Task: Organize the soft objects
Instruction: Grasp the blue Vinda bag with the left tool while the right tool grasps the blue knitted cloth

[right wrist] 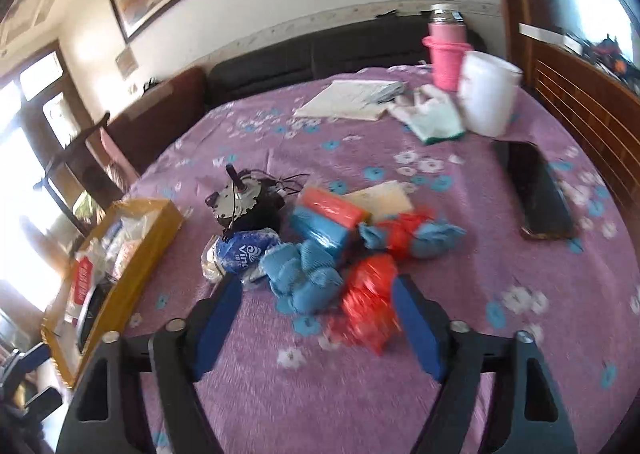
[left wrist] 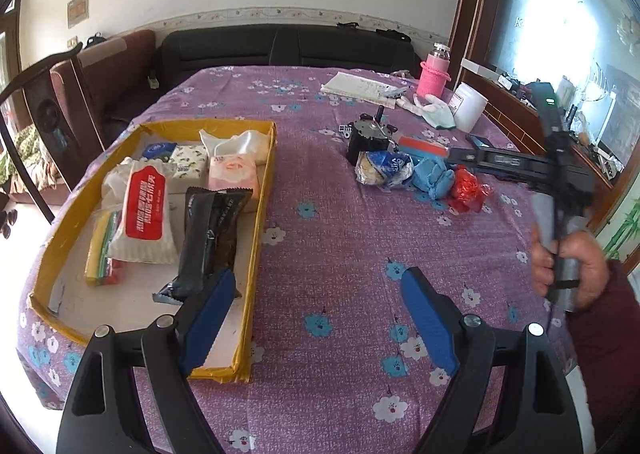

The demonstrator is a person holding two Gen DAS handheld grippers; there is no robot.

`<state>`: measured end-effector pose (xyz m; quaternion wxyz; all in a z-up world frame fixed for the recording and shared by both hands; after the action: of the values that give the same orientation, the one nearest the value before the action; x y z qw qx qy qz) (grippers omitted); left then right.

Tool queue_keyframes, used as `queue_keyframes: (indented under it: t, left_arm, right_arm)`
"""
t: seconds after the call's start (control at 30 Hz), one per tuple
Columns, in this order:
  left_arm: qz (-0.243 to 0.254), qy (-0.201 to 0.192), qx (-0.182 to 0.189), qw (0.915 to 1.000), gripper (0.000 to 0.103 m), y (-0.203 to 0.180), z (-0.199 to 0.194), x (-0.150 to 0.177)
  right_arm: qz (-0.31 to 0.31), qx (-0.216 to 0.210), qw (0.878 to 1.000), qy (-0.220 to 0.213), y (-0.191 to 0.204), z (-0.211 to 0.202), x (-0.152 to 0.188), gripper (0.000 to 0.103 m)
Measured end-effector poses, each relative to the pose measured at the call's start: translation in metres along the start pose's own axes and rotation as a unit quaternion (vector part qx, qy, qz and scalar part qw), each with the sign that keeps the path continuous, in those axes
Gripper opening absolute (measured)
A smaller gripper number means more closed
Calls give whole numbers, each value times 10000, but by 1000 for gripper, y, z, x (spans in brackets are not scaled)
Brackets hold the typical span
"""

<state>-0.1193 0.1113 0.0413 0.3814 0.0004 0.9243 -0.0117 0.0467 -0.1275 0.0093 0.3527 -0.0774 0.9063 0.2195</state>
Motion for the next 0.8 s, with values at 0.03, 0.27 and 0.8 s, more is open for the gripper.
queue_keyframes:
  t: [0.03,0.27,0.8]
  left_arm:
    - [-52,44,56,10000,84,0,2,-3]
    - [-189,291,179,9992,84,-8,30,-36]
    - [932,499,115,9943,84,-93,162,-105]
  right_arm:
    - [2,-62,10000,38,1,9,-2,66]
    - [-98,-339,9990,260,-4,48,4,59]
    - [957,-1452,9844,-279,-29,15,-9,41]
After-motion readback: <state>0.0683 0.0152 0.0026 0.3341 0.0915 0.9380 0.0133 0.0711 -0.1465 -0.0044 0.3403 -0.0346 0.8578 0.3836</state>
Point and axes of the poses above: each gripper's, at about its wrist camera, not at the fingertips, and z roughly the way its jaws point, y to its left, x to its underside, the point moved 6 cm from there along z, roughly the way its jaws point, and after that the axes turned 8 degrees about -x, right-handed, at the moved point
